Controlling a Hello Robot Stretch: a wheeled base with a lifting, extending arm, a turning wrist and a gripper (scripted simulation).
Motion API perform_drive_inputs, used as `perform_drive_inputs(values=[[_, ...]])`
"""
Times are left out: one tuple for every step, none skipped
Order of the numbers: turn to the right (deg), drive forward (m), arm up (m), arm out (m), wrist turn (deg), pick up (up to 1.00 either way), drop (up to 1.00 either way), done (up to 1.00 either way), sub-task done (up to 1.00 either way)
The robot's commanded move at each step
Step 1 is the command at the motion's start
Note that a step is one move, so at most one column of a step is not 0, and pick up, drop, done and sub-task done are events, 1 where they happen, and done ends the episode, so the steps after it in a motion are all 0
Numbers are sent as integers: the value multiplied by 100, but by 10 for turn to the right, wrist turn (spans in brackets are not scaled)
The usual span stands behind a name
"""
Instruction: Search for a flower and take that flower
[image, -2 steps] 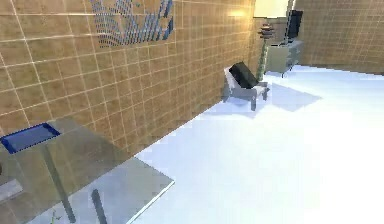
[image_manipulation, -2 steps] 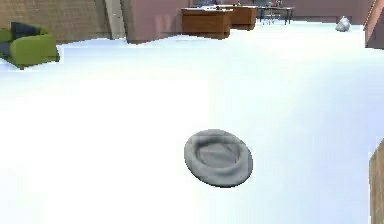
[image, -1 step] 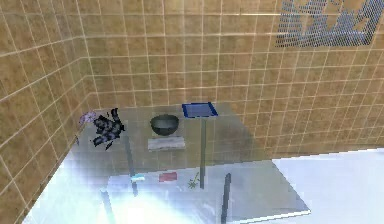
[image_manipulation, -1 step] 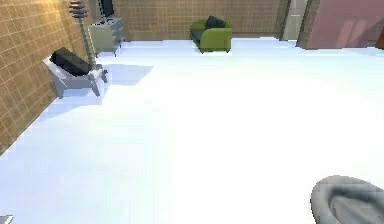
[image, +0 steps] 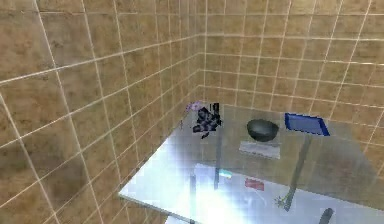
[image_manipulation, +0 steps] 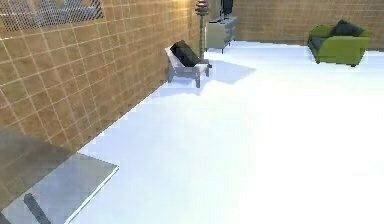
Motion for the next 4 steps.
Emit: perform_drive_inputs(values=[[0, 25, 0, 0, 0, 0, 0, 0, 0], [-450, 0, 0, 0, 0, 0, 0, 0, 0], [-300, 0, 0, 0, 0, 0, 0, 0, 0], [0, 0, 50, 0, 0, 0, 0, 0, 0]])
